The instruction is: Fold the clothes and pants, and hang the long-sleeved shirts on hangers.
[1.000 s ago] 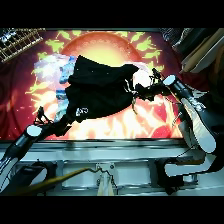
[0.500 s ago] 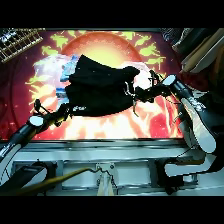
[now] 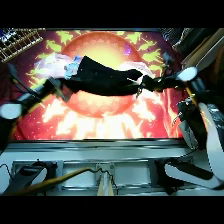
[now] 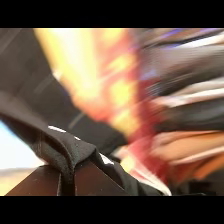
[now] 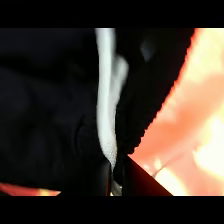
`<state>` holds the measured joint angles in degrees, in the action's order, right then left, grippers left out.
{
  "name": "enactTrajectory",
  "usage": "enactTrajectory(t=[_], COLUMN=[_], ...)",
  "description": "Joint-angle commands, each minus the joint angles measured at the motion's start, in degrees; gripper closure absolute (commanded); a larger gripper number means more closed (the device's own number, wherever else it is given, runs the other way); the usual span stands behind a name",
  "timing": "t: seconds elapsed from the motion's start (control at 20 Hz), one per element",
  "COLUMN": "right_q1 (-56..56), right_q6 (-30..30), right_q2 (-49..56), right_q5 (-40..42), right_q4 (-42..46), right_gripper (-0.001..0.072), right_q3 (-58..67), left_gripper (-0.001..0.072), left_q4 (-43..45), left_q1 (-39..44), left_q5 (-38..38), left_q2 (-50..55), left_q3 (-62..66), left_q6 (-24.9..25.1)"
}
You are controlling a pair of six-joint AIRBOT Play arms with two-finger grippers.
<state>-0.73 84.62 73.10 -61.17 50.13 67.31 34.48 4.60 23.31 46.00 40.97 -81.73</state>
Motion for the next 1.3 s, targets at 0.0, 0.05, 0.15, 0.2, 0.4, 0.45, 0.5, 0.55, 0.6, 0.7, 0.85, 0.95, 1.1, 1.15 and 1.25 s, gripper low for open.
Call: enactTrajectory(t=[0.0,0.05,0.15,0.2,0.4,0.45,0.5,0.55,0.6,0.7,0.85,0.95,1.1,1.15,1.25], right_q1=[0.3,0.3,0.3,0.3,0.3,0.3,0.3,0.3,0.3,0.3,0.3,0.3,0.3,0.3,0.3], right_q6=[0.3,0.3,0.3,0.3,2.2,3.5,4.6,6.3,8.5,12.0,15.4,16.0,16.6,16.6,16.3], right_q2=[-10.1,-12.8,-18.4,-21.2,-31.6,-33.9,-36.2,-38.1,-40.1,-43.0,-43.2,-41.1,-35.3,-32.3,-25.8], right_q5=[0.5,0.4,-0.4,-1.3,-7.5,-9.7,-12.0,-14.0,-15.8,-17.4,-17.5,-17.5,-16.8,-15.2,-9.0], right_q4=[-0.8,-0.8,-0.3,-0.1,-0.1,0.1,0.2,0.5,0.9,1.3,4.2,9.2,15.2,15.8,16.1], right_gripper=[0.0658,0.0658,0.0658,0.0658,0.0658,0.0658,0.0658,0.0658,0.0657,0.0658,0.0658,0.0658,0.0658,0.0658,0.0658], right_q3=[6.3,8.7,13.3,15.1,17.7,17.7,17.7,17.7,17.7,17.7,17.6,16.8,13.2,11.2,7.4], left_gripper=[0.0684,0.0685,0.0685,0.0685,0.0685,0.0685,0.0685,0.0685,0.0685,0.0685,0.0685,0.0685,0.0685,0.0685,0.0686], left_q4=[0.0,0.0,1.7,3.4,7.1,7.6,7.6,7.8,8.8,12.5,16.3,16.5,16.5,16.5,16.5], left_q1=[-0.3,-0.3,-0.3,-0.3,-0.3,-0.3,-0.3,-0.3,-0.3,-0.3,-0.3,-0.3,-0.3,-0.2,0.0], left_q5=[-0.2,-0.2,-0.2,-0.2,0.0,0.4,1.0,1.7,2.5,4.0,5.2,6.3,7.2,7.2,7.0], left_q2=[-9.6,-11.9,-15.8,-17.5,-24.7,-26.7,-28.4,-30.2,-31.5,-32.7,-30.1,-25.5,-14.6,-9.6,0.3], left_q3=[11.8,15.2,20.2,22.0,26.2,26.6,26.8,26.8,26.8,26.7,26.6,26.6,26.6,26.6,26.6], left_q6=[11.3,13.0,13.7,13.6,13.6,13.6,13.6,13.6,13.6,13.6,13.6,13.6,13.6,13.6,13.7])
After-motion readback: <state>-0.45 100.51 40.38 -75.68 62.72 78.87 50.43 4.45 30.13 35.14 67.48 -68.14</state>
